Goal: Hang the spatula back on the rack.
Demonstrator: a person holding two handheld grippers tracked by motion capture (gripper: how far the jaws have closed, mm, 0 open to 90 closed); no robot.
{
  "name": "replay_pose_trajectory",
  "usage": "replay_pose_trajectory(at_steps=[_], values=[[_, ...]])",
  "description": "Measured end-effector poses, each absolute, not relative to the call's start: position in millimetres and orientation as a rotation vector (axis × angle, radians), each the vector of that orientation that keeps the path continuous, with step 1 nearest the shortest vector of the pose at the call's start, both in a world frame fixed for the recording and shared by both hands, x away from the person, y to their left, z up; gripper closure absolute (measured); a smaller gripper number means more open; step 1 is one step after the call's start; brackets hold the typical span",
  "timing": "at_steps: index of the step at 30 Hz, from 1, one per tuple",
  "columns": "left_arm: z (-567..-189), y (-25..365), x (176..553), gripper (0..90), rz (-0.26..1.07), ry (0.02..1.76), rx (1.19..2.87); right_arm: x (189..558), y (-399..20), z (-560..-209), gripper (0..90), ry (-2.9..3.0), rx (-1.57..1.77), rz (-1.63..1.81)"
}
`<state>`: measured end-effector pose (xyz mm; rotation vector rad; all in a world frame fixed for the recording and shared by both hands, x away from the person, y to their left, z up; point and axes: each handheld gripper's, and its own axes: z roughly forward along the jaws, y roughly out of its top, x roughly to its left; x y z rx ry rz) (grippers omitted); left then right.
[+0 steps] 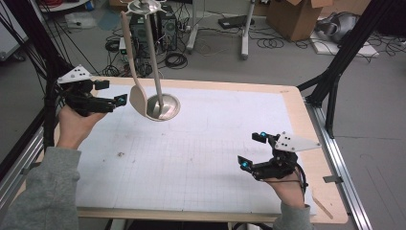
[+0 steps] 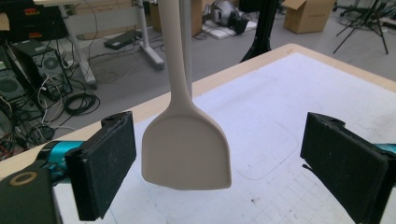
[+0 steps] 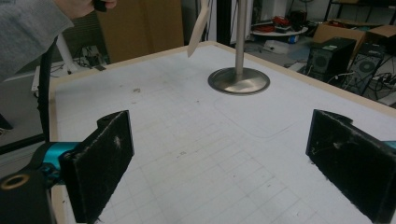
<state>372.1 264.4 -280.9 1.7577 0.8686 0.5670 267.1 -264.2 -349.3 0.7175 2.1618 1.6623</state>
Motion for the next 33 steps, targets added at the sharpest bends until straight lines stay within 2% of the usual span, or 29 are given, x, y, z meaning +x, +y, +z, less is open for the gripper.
replay_pose_trajectory(at_steps=[16, 24, 33], values=[[-307.7, 288.2, 308.0, 8.6, 0.604, 0.830, 1.660, 273.0, -258.3, -346.3, 6.7, 2.143, 0.701, 1.683], [-315.9, 296.6, 286.8, 8.5, 0.674, 0.897, 1.659, 274.5, -253.5, -345.5, 6.6, 2.154, 0.696, 1.691], [-331.3, 296.4, 269.5, 8.5, 0.634, 0.874, 1.667, 275.4, -252.3, -346.1, 6.7, 2.163, 0.697, 1.680]])
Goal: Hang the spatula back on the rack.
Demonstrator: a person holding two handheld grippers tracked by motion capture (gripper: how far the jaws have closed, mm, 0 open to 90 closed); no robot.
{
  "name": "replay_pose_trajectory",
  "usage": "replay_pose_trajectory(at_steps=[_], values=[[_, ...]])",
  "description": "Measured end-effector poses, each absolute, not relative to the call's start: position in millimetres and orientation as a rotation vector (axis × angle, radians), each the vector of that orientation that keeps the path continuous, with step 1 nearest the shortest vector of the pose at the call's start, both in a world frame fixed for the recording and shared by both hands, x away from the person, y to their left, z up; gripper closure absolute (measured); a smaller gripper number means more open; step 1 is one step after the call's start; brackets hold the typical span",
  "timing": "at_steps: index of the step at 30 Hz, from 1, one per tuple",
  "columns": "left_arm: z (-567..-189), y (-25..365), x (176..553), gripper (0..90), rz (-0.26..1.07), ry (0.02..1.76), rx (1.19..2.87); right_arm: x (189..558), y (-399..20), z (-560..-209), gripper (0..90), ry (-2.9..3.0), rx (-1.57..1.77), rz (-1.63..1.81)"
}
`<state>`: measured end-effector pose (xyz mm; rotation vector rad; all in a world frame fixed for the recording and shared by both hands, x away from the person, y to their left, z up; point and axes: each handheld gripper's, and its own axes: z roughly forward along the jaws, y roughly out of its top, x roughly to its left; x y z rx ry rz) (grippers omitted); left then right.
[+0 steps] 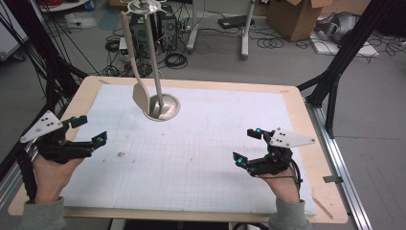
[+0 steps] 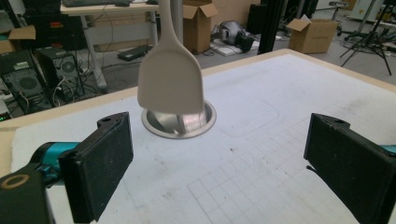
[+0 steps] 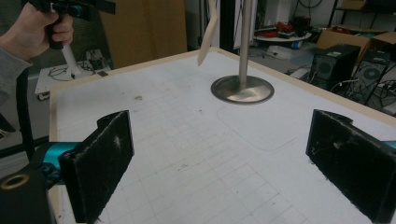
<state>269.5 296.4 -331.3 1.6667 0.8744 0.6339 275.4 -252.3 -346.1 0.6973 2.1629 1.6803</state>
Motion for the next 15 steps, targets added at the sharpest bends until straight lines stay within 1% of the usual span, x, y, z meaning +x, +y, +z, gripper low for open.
replay_pose_trajectory(at_steps=[3, 6, 12, 15], values=[[-340.9, 296.6, 267.9, 8.5, 0.631, 0.884, 1.666, 275.8, -250.6, -347.0, 6.7, 2.169, 0.701, 1.677], [-344.5, 297.9, 269.2, 8.5, 0.602, 0.912, 1.700, 276.4, -249.8, -347.2, 6.6, 2.167, 0.690, 1.675], [-352.4, 300.1, 259.9, 8.6, 0.594, 0.881, 1.714, 274.7, -251.3, -346.5, 6.7, 2.162, 0.702, 1.677], [-352.6, 305.5, 255.0, 8.6, 0.599, 0.869, 1.695, 274.0, -251.9, -346.5, 6.6, 2.156, 0.703, 1.664]])
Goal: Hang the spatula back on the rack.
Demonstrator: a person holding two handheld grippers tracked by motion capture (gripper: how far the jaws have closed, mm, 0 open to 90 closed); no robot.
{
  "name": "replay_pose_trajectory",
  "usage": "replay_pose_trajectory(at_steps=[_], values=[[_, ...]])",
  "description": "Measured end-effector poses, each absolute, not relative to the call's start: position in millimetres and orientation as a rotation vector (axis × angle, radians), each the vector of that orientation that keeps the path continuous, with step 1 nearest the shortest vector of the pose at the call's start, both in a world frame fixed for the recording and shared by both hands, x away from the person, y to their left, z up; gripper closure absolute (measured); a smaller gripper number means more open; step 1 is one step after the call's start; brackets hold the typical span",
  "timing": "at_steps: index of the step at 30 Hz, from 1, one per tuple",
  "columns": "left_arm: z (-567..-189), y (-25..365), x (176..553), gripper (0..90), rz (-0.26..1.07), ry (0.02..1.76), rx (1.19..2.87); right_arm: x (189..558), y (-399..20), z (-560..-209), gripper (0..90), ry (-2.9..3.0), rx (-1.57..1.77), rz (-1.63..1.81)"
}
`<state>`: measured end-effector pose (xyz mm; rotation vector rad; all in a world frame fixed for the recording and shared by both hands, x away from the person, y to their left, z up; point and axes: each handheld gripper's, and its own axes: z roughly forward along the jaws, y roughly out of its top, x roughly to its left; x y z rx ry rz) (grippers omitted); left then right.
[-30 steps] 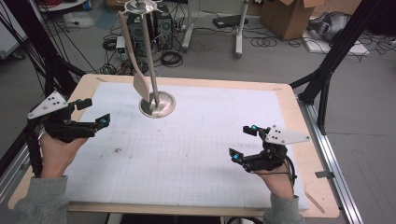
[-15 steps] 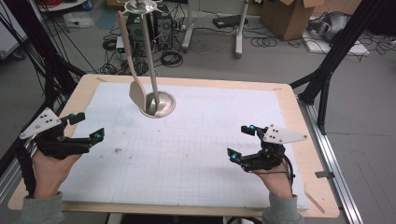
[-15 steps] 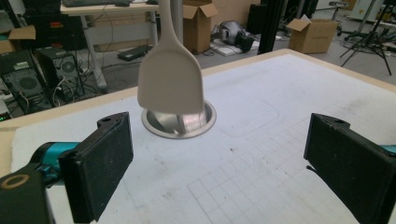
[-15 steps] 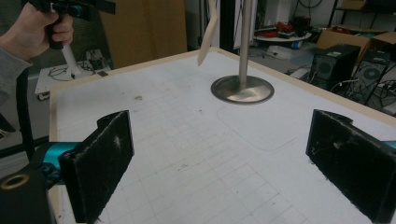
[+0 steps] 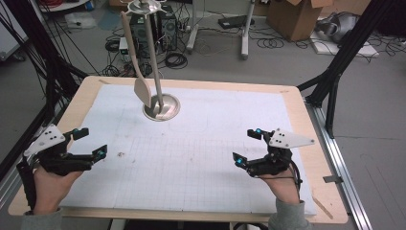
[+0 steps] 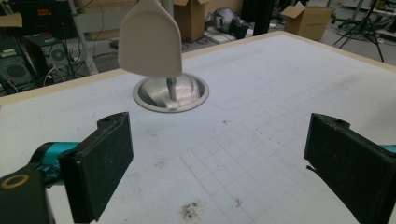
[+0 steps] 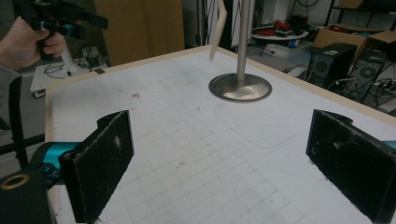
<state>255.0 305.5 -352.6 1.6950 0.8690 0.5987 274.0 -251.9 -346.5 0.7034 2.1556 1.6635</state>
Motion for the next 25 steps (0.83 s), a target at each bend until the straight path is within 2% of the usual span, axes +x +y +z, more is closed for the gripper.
replay_pose_trajectory(at_steps=[16, 25], values=[[-356.7, 313.9, 243.4, 8.5, 0.579, 0.854, 1.664, 273.7, -265.5, -346.0, 6.6, 1.992, 0.784, 1.680], [-355.3, 314.4, 232.7, 8.5, 0.600, 0.864, 1.656, 279.0, -252.2, -343.9, 6.6, 2.007, 0.728, 1.698]])
